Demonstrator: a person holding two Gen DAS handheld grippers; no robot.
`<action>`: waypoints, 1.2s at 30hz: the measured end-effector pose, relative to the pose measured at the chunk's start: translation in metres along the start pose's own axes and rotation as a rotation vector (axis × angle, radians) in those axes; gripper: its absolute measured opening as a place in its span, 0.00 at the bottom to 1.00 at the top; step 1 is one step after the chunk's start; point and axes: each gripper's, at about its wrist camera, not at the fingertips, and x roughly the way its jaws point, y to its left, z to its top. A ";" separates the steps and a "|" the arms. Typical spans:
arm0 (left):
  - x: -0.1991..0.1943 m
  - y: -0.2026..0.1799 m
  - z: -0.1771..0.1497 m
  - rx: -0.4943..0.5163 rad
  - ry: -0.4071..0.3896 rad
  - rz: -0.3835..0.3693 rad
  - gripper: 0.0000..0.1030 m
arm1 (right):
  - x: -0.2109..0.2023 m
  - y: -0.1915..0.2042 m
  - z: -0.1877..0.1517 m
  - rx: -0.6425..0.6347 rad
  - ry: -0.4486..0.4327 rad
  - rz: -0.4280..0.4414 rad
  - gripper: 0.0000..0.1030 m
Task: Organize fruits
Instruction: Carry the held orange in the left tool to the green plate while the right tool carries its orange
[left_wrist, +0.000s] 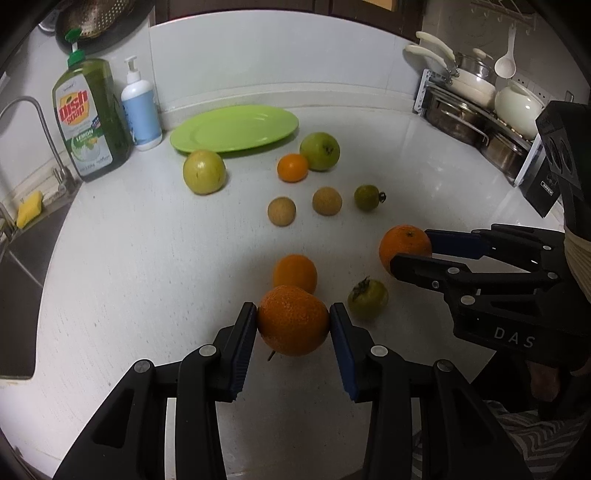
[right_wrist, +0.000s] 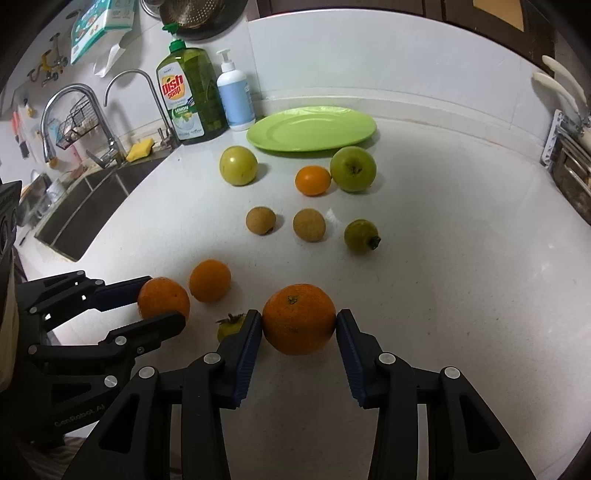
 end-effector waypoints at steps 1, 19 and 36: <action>-0.001 0.001 0.002 0.002 -0.007 0.001 0.39 | -0.002 0.000 0.001 0.003 -0.009 -0.004 0.41; -0.018 0.034 0.067 -0.069 -0.121 0.041 0.39 | -0.022 0.007 0.057 0.005 -0.180 -0.022 0.41; 0.024 0.077 0.162 -0.036 -0.162 0.051 0.39 | 0.027 -0.010 0.151 -0.024 -0.194 -0.043 0.41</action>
